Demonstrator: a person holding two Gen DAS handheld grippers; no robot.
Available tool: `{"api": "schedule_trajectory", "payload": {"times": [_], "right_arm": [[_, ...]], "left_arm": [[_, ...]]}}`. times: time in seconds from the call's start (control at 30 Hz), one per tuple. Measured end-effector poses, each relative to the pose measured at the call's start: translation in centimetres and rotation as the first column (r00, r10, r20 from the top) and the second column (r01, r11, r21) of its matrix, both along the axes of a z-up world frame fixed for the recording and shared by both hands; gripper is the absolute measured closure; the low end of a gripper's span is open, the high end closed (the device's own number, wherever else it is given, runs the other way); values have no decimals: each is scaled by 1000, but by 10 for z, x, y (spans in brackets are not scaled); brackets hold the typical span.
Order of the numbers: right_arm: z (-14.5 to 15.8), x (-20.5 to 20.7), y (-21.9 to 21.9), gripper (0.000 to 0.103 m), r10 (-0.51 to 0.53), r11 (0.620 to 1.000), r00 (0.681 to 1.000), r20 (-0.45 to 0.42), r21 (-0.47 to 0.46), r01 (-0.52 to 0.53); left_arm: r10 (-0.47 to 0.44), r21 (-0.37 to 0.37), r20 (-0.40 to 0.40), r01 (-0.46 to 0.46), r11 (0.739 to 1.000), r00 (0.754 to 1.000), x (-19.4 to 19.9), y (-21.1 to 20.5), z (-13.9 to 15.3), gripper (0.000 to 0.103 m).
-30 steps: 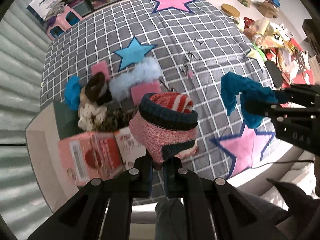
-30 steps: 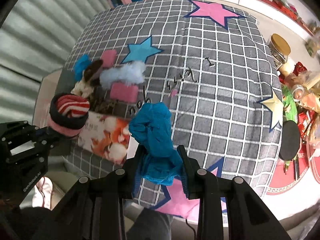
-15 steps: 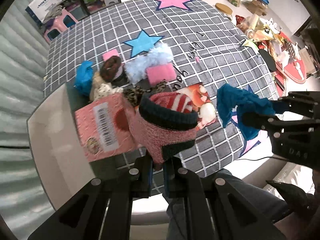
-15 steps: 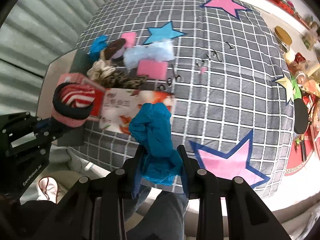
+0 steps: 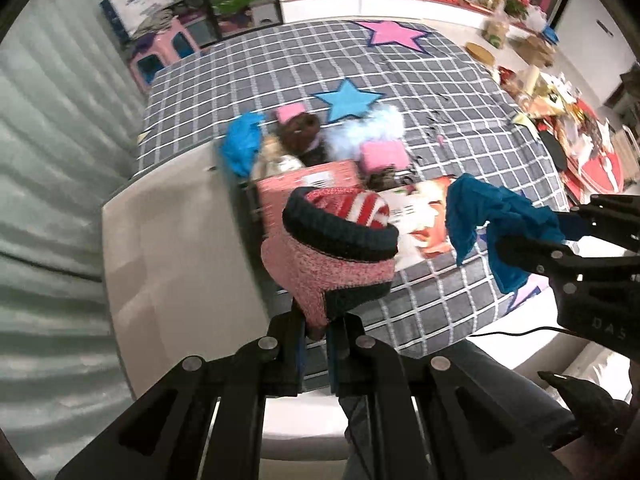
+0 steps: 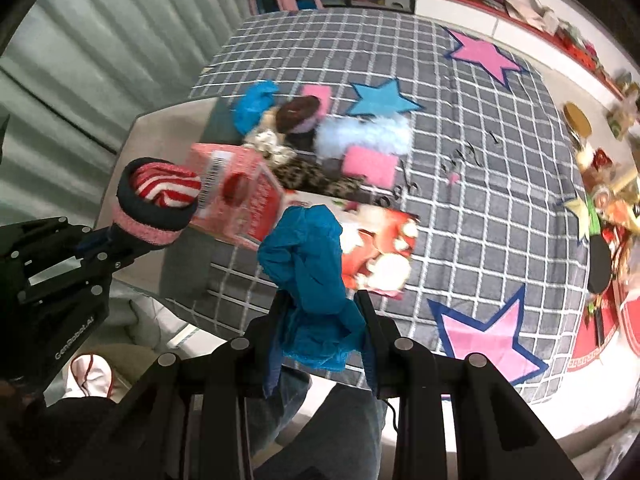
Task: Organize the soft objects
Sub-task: 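Lift the beanie and blue cloth and carry both over the white box, then lower the beanie with left tool while right tool lowers blue cloth into box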
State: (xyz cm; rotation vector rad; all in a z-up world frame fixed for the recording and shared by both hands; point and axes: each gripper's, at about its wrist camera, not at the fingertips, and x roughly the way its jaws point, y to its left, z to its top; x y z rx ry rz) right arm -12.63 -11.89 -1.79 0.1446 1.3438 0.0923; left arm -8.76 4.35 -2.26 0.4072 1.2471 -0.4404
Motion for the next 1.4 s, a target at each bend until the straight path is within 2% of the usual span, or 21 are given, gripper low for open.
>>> {"api": "schedule_trajectory", "payload": {"times": [0.17, 0.33, 0.5, 0.77, 1.1, 1.4], "right_arm": [[9, 8, 31, 69, 69, 998, 997, 27, -15, -69], [20, 21, 67, 69, 154, 988, 987, 55, -27, -152], [23, 33, 104, 69, 243, 970, 968, 61, -31, -242], [19, 52, 164, 69, 372, 928, 927, 44, -22, -371], [5, 63, 203, 69, 430, 903, 903, 5, 3, -430], [-2, 68, 215, 69, 446, 895, 895, -17, 1, -446]], "left_arm": [[87, -9, 26, -87, 996, 996, 4, 38, 6, 94], [190, -19, 26, -189, 982, 981, 9, 76, 5, 94], [295, -13, 19, -295, 956, 955, 10, 118, -1, 94], [405, 2, -13, -405, 914, 914, 9, 160, -16, 94], [449, 25, -59, -448, 894, 892, 12, 174, -39, 94], [456, 32, -58, -455, 890, 888, 17, 176, -44, 94]]}}
